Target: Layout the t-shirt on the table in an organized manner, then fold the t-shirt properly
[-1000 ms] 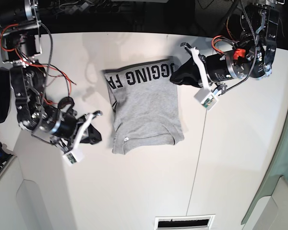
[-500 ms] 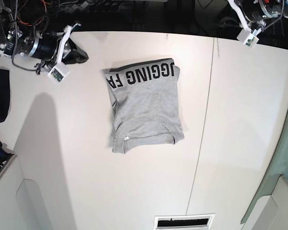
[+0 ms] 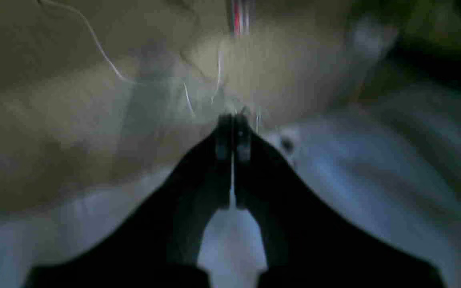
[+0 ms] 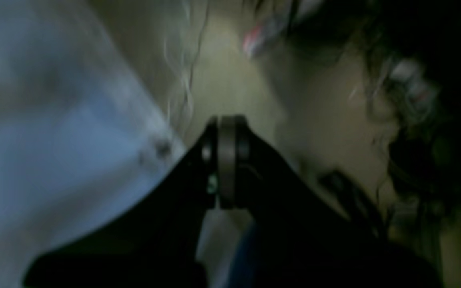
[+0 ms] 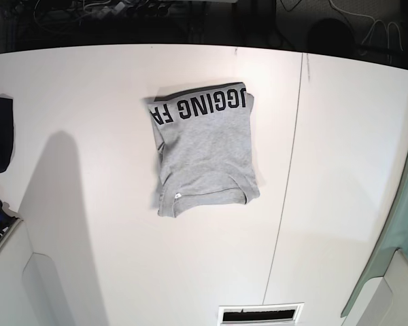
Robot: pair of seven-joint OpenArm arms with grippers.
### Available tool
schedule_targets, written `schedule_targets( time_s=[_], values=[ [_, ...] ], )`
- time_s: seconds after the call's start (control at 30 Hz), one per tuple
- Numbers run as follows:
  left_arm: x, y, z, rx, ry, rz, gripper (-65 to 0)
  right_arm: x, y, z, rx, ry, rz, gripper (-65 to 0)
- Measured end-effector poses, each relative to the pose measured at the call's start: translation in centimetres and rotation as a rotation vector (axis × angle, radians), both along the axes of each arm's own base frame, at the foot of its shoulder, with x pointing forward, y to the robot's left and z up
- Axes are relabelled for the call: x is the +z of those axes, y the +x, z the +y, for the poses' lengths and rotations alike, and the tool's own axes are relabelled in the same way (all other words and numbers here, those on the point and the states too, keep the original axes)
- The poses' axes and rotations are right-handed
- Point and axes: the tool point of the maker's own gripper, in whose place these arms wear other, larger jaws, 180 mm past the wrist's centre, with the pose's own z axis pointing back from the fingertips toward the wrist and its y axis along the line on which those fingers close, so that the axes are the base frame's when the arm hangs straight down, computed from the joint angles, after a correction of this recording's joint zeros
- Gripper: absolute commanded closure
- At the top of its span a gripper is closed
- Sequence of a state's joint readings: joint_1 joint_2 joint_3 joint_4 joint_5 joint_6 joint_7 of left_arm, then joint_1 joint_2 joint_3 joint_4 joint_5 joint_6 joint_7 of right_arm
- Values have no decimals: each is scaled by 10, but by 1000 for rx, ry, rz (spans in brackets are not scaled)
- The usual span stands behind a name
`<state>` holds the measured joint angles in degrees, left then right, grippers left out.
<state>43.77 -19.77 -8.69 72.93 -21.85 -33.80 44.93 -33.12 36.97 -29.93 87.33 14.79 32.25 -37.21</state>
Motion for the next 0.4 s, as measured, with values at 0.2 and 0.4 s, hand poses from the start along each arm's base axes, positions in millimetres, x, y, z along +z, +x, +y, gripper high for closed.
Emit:
schedule_targets(
  time_s=[0.2, 0.4],
  values=[
    [-48, -8, 10, -101, 129, 74, -13, -33, -51, -10, 57, -155, 192, 0],
    [-83, 28, -29, -189, 112, 93, 0, -66, -43, -14, 10, -242, 251, 0]
  ],
)
